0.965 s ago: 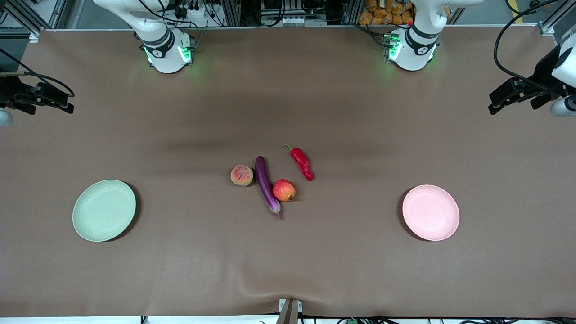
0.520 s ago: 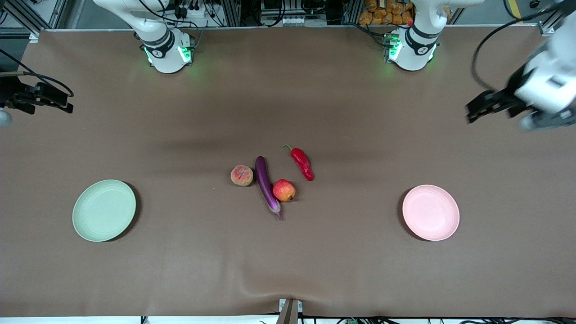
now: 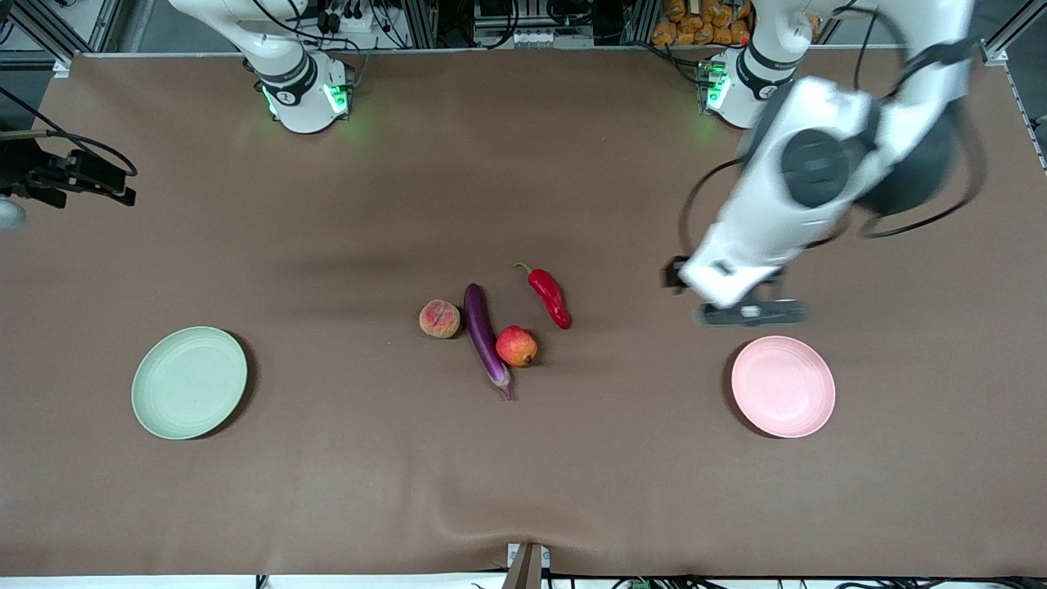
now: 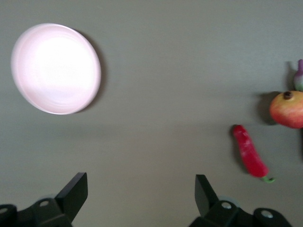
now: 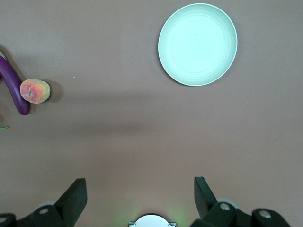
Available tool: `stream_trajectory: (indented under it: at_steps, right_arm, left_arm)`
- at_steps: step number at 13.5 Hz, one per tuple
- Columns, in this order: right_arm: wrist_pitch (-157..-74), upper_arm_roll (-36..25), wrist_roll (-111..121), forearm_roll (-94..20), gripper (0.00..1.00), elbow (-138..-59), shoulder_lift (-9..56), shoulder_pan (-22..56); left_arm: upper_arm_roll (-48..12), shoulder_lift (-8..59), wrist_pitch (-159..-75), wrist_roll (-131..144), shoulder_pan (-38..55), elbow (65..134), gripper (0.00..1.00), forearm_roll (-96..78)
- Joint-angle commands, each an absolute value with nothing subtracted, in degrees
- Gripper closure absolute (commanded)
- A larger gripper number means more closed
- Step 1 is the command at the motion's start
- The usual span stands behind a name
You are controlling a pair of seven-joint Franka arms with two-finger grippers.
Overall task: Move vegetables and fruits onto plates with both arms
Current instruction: 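Move the left gripper to the red pepper while the right gripper advances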
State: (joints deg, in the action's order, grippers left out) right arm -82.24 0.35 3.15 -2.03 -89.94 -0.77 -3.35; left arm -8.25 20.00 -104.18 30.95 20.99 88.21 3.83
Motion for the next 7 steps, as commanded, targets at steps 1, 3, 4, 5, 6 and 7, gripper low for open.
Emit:
stream_trajectory:
  at_steps: [1, 3, 4, 5, 6, 7]
  right_arm:
    - [-84.8, 0.35, 2.2, -2.11, 0.0, -90.79, 1.31, -2.55]
    - [-86.74, 0.26, 2.2, -3.68, 0.0, -90.79, 3.68, -1.76]
    - [-87.53, 0.26, 2.2, -4.21, 0.0, -90.79, 4.74, -1.67]
    - [-88.15, 0.26, 2.2, -4.91, 0.0, -90.79, 6.14, -1.23]
    - [-89.29, 0.26, 2.2, -6.49, 0.0, -90.79, 7.89, -1.14]
    - [-90.43, 0.18, 2.2, -8.33, 0.0, -90.62, 9.48, -1.14]
  left_arm:
    - [-8.26, 24.33, -105.2, 42.74, 25.82, 87.19, 0.0, 5.19]
    - [-8.09, 27.32, -107.99, 51.99, 29.87, 89.19, 0.0, 5.27]
    - [-8.09, 27.42, -112.37, 55.69, 30.93, 92.6, 0.0, 5.36]
    - [-8.17, 27.33, -117.2, 59.29, 31.72, 96.2, 0.0, 5.36]
    - [-8.09, 27.42, -120.99, 62.28, 32.34, 98.85, 0.0, 5.36]
    - [-8.09, 28.29, -124.77, 65.53, 33.04, 100.27, 0.0, 5.45]
